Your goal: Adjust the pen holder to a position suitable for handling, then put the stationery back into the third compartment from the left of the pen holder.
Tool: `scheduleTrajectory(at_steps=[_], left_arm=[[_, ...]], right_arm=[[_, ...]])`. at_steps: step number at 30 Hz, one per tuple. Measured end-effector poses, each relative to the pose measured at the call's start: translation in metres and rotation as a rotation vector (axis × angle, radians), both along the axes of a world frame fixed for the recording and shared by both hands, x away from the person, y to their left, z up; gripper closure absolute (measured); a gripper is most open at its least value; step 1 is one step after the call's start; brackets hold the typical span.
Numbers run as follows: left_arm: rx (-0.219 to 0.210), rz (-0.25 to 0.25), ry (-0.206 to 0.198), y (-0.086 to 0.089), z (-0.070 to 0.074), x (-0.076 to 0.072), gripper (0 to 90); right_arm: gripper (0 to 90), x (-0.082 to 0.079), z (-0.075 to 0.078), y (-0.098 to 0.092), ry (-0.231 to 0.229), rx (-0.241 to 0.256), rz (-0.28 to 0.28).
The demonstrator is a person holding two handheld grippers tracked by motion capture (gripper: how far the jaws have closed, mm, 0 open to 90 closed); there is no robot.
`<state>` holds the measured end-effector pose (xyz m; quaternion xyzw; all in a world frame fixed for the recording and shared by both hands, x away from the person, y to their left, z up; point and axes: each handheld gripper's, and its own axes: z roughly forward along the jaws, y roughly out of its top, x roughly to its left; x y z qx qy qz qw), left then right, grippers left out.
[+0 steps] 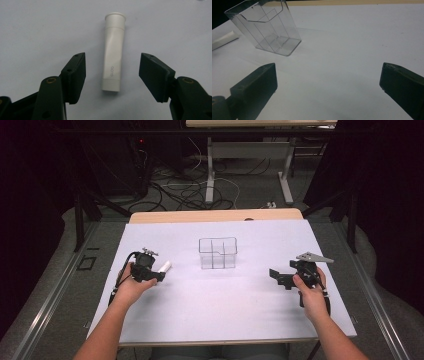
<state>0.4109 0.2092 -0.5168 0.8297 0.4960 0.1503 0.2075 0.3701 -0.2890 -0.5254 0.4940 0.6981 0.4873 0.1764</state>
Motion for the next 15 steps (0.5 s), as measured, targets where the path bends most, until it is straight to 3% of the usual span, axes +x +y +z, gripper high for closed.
scheduleTrajectory(at_steps=[7, 15], left_arm=[[-0.006, -0.012, 0.028, -0.0007, -0.0002, 0.0026, 43.1], [0.017, -0.02, 0.061, -0.0019, 0.0, 0.0049, 48.2]], right_arm=[[1.5, 0.0003, 0.0, -0.0009, -0.006, -0.004, 0.003], [1.8, 0.0006, -0.0011, -0.0007, -0.001, -0.006, 0.006]])
